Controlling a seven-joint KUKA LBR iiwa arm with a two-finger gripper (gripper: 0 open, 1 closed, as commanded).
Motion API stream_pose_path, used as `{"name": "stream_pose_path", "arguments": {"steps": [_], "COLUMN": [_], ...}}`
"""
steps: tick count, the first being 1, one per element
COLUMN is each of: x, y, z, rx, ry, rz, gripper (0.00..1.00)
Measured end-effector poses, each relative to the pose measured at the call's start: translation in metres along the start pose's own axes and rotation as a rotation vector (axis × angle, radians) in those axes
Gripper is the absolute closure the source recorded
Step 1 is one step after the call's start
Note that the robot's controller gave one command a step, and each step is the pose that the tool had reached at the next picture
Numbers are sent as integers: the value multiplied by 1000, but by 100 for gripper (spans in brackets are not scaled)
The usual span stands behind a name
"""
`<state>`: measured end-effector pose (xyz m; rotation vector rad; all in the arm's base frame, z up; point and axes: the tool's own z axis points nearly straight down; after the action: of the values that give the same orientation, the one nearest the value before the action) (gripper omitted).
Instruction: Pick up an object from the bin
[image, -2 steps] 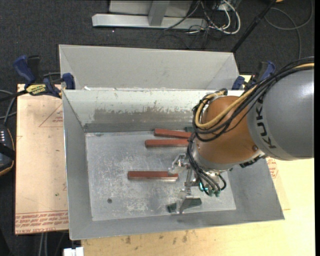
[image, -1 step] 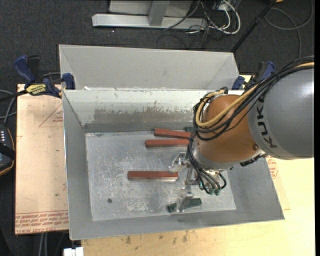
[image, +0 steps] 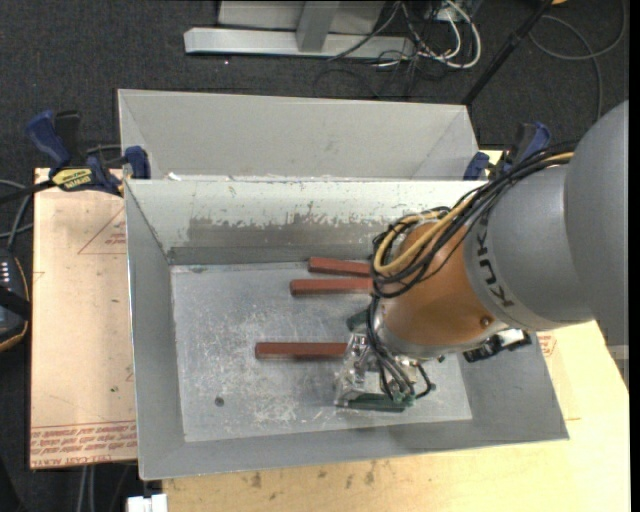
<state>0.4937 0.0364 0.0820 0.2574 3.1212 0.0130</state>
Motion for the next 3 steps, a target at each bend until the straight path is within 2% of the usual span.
{"name": "stream_pose_path", "arguments": {"steps": [1,2,3], "x": [0,-15,-15], "y": [0,4,4], "z": [0,2,3], "rx": [0,1,0], "ry": [0,-15,-15], "rz": [1,-33,-33], "gripper": [100,0,0]}}
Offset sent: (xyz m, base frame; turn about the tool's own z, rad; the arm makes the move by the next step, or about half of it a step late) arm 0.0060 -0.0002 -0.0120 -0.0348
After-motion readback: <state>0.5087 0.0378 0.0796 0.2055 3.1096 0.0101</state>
